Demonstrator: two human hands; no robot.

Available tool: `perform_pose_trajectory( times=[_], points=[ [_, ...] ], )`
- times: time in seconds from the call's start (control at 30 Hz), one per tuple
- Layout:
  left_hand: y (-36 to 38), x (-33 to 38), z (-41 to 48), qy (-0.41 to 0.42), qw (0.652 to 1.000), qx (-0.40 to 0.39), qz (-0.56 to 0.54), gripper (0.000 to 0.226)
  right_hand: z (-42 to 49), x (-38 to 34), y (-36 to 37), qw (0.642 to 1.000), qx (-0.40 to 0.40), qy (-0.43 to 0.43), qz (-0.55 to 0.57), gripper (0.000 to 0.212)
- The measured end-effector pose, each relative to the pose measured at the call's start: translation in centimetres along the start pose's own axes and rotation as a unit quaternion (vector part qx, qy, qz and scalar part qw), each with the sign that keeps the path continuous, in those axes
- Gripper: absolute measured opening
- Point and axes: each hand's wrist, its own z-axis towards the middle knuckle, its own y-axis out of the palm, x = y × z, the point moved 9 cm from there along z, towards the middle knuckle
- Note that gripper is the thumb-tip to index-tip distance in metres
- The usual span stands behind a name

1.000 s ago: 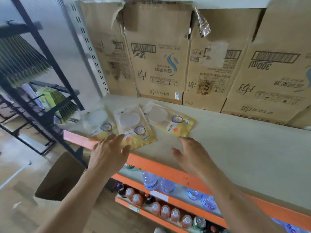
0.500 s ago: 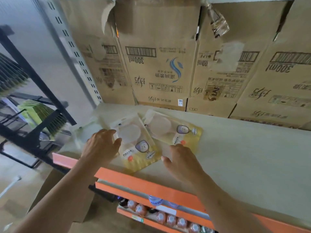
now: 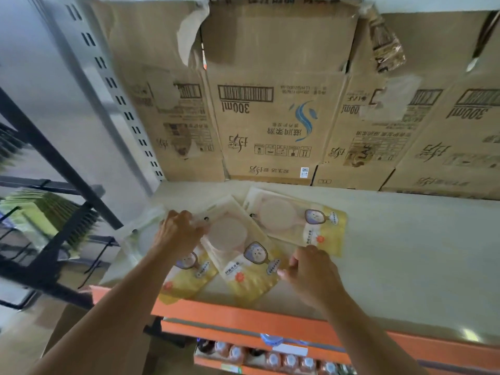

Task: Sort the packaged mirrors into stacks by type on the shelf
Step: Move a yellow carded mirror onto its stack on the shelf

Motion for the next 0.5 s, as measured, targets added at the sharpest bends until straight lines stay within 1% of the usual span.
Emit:
perform_pose_trajectory(
  times=[0.07,0.2,0.3,0.37,0.43,0.5],
  points=[
    [0.1,-0.4,0.5,-0.015,0.999,-0.005,-0.034,0.058,0.0,0.1,0.0,1.000,0.006,0.006,0.006,0.026],
    [0.2,-0.5,1.3,-0.011,1.000,-0.006,-0.022,0.067,-0.1,0.2,-0.3,0.999,0.031,0.019,0.026,0.027],
    [0.2,-0.8,1.6,-0.013,0.999,-0.011,-0.036,0.066,-0.8,-0.3,-0.1,0.999,0.036,0.017,0.008,0.049],
    [0.2,-1.1,1.7,-0.015,0.999,-0.009,-0.046,0.066,-1.2,-0.3,0.0,0.999,0.042,0.029,0.001,0.054],
    [0.2,-1.2,1.7,-0.009,0.999,-0.003,-0.044,0.063,-1.4,-0.5,0.1,0.998,0.045,0.042,0.002,0.047],
    [0.1,-0.9,1.5,0.002,0.999,0.004,-0.033,0.053,-1.5,-0.6,0.1,0.997,0.054,0.052,0.014,0.038]
  ],
)
